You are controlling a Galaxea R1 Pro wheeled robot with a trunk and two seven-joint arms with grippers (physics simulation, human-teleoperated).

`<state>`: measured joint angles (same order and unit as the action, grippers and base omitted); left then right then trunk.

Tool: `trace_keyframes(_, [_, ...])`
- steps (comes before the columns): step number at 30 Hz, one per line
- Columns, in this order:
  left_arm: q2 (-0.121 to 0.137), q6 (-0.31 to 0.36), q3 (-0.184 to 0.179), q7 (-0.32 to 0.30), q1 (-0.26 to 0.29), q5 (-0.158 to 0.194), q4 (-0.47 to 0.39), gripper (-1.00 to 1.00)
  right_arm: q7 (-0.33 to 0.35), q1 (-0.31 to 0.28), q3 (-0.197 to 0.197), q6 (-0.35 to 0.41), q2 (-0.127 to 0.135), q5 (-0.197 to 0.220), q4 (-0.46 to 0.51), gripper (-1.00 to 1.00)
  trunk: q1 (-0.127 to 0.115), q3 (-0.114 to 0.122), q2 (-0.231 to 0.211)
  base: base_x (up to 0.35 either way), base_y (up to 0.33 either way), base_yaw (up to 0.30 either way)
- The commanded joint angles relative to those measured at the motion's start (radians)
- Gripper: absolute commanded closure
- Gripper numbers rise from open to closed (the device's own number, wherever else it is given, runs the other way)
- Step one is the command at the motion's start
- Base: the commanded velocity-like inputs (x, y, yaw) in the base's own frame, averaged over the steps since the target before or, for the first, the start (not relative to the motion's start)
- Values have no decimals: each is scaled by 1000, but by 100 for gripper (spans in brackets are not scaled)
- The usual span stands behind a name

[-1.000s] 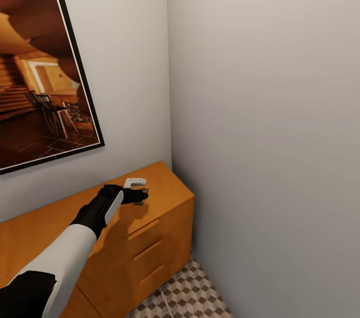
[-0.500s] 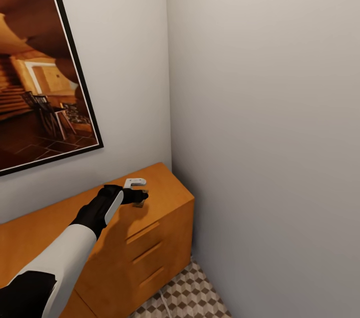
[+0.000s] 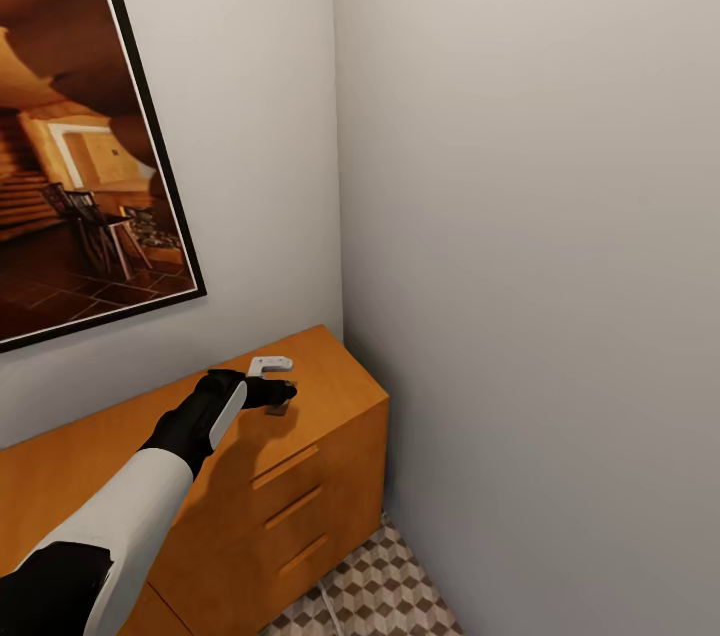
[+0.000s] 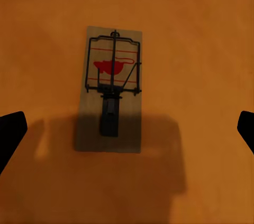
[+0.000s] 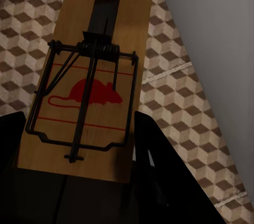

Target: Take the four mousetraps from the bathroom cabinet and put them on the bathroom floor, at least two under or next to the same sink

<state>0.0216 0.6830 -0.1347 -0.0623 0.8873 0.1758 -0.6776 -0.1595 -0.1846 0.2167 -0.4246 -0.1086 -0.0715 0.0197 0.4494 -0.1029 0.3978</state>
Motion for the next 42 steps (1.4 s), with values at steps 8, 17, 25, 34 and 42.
trace_keyframes(8, [1, 4, -5, 3, 1, 10, 4, -100, -6, -1, 5, -2, 0, -4, -1, 100, 1, -3, 2, 0, 0, 0])
trace_keyframes(17, [1, 4, -5, 3, 1, 10, 7, -100, -6, -1, 6, -2, 0, -4, -1, 100, 1, -9, 2, 0, 0, 0])
trace_keyframes(25, [1, 4, -5, 3, 1, 10, 13, -100, -6, -1, 6, -2, 0, -4, -1, 100, 1, -17, 2, 0, 0, 0])
trace_keyframes(34, [1, 3, -5, 3, 1, 10, 20, -100, -6, -1, 6, -2, -1, -4, -1, 100, 1, -21, 2, 0, 0, 0])
trace_keyframes(42, [0, 3, -5, 3, 1, 10, 24, -100, -6, -1, 6, -2, -3, -4, -1, 100, 1, -21, 2, 39, 0, 0])
